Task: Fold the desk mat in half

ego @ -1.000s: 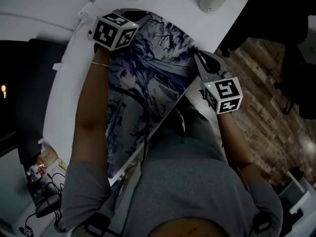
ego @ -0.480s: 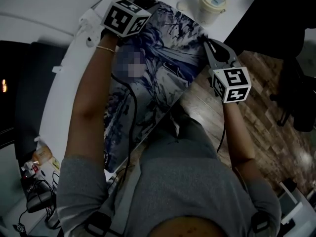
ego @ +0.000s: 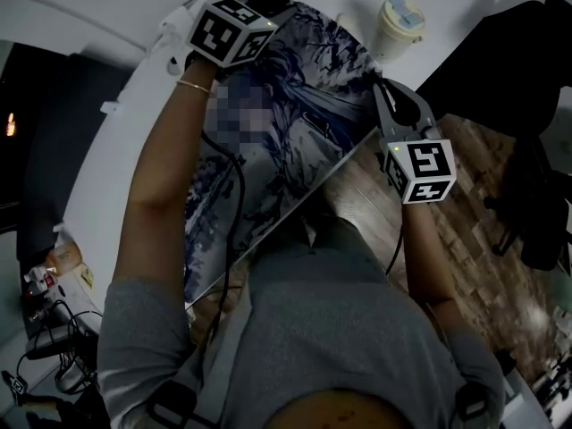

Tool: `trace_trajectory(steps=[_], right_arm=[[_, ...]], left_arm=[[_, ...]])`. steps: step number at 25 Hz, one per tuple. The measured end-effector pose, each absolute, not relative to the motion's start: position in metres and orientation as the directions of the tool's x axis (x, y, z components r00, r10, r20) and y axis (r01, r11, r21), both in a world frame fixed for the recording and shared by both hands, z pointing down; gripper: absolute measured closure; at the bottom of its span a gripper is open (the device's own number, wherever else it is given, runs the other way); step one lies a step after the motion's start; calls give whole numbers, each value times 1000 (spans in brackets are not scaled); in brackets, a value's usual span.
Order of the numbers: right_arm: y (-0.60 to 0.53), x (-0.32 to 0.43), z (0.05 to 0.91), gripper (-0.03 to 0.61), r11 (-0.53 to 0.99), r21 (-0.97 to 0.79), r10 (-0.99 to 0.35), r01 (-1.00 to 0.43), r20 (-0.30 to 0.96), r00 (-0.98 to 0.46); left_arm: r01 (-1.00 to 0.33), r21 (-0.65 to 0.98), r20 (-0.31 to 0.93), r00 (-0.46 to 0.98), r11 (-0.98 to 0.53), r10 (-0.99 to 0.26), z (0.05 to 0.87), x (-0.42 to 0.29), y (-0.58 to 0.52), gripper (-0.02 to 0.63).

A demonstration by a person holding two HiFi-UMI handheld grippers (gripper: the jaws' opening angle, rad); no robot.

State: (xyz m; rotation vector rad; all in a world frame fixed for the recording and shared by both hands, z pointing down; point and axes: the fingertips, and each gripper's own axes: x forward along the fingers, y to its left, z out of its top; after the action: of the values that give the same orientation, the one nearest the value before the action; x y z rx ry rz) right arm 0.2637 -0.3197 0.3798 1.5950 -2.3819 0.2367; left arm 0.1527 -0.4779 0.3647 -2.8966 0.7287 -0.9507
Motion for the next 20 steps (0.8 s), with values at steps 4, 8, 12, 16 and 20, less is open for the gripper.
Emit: trace_trajectory(steps=[4,8,12,16,20], right_arm=[[-314,254,368,543,402,4,-878,-916,284,-385],[-300,238,352,543,418,8,-881,-908,249,-403],[-283,221,339,543,415,16,-890,-910,216,-402],[-263,201,328,543,411,27,-896,-911,198,-398],[-237,173,321,543,409,37,-900,-912,180,-397]], left_arm=[[-449,-147,525,720,-881,-454,353,140,-470,575],[-469,-159,484,730,-869,-482,339,120,-458,574],[-472,-170,440,749,-865,-495,324,99,-441,574],[-459,-202,411,762,-865,-501,314,79,-418,572],[-449,-221,383,776,-866,-501,307,47,-391,570]])
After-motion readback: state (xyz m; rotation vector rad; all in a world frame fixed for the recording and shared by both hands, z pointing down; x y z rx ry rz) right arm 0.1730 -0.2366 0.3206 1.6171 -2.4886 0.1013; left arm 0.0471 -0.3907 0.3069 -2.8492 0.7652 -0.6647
